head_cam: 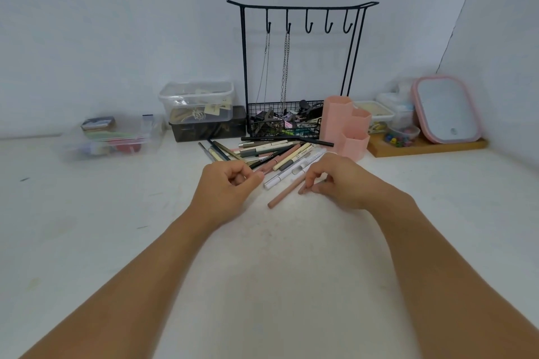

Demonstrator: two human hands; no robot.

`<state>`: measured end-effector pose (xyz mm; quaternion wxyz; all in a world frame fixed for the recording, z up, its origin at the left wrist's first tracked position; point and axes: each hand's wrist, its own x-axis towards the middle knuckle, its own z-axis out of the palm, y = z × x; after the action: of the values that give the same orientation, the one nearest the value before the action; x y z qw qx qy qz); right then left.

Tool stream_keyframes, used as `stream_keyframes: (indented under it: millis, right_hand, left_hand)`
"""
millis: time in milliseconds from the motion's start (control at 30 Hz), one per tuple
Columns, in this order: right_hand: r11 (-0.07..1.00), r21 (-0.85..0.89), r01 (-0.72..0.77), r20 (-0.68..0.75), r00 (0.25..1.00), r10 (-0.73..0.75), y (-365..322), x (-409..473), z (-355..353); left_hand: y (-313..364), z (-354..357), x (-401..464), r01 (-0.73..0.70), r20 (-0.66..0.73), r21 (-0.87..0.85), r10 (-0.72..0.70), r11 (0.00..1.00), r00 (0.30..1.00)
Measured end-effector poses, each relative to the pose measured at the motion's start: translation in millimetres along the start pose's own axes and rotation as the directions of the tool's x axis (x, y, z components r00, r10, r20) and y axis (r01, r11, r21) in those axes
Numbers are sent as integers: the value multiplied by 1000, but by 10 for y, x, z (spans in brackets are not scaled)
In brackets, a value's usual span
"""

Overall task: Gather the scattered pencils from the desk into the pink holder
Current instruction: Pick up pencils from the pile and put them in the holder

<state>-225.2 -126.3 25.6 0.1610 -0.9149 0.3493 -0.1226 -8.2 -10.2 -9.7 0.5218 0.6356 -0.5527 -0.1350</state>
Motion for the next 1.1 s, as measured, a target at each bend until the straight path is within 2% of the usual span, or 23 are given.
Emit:
stream_keyframes:
  millis: [67, 133, 200, 233, 300, 400, 467, 533, 600, 633, 667, 700, 733, 767, 800, 833, 933, 1100]
  right_hand:
    - [996, 80, 50, -65, 997, -45, -35, -13, -15]
    - [971, 206, 121, -246, 967, -69, -92, -4, -35]
    - [913, 370, 173, -428, 904, 2, -181, 13, -57]
    - [848, 493, 195, -467, 882, 68, -226, 36, -59]
    - [617, 753, 231, -428, 883, 191, -310, 68, -46]
    - [280, 930, 237, -304, 926, 225, -388, 108, 30]
    - [146, 966, 213, -241, 947, 212, -432, 127, 103]
    - [61, 980, 189, -198, 960, 196, -469, 137, 172]
    - [-1, 988, 154, -151, 973, 174, -482, 135, 207]
    - [6, 992, 127, -126, 978, 166, -474, 132, 206]
    - [76, 991, 106, -118, 977, 176, -448, 132, 204]
    - [245, 965, 98, -151, 967, 206, -385, 137, 191]
    - [492, 866, 88, -232, 943, 239, -294, 143, 173]
    - [731, 681, 51, -330, 912, 245, -194, 140, 144]
    - [880, 474, 3, -391, 896, 208, -100, 124, 106]
    - [949, 312, -42, -388, 906, 167, -15, 105, 76]
    - [985, 89, -147, -228, 960, 164, 130, 43, 71]
    - [992, 34, -119, -144, 982, 123, 140, 38, 97]
  left_hand:
    - [4, 6, -3, 3, -10, -8, -3, 1000, 1000]
    - [4, 15, -7, 4, -27, -40, -5, 999, 1000]
    - [35, 31, -16, -6, -32, -125, 2, 992, 999]
    - [60, 41, -23, -12, -23, -172, 9, 985, 1000]
    - [92, 71, -29, 2, 10, -234, 0, 972, 1000]
    - [141, 128, -53, 14, 55, -263, 0, 965, 999]
    - [176, 155, -76, 3, 89, -272, 22, 962, 996]
    - [223, 174, -112, 5, 138, -305, 39, 952, 990]
    - [230, 184, -123, -8, 176, -269, 57, 963, 983]
    - [212, 185, -114, -16, 173, -227, 57, 974, 983]
    - [194, 180, -98, -12, 154, -186, 42, 982, 987]
    - [177, 171, -75, 14, 119, -153, 4, 988, 993]
    - [167, 157, -50, 65, 81, -141, -54, 988, 995]
    - [166, 139, -28, 130, 57, -159, -122, 979, 991]
    - [177, 122, -15, 193, 52, -214, -186, 958, 981]
    - [200, 103, -12, 242, 61, -289, -235, 926, 970]
    - [241, 55, -14, 316, 84, -444, -312, 838, 946]
    - [231, 48, 14, 353, 121, -493, -340, 795, 933]
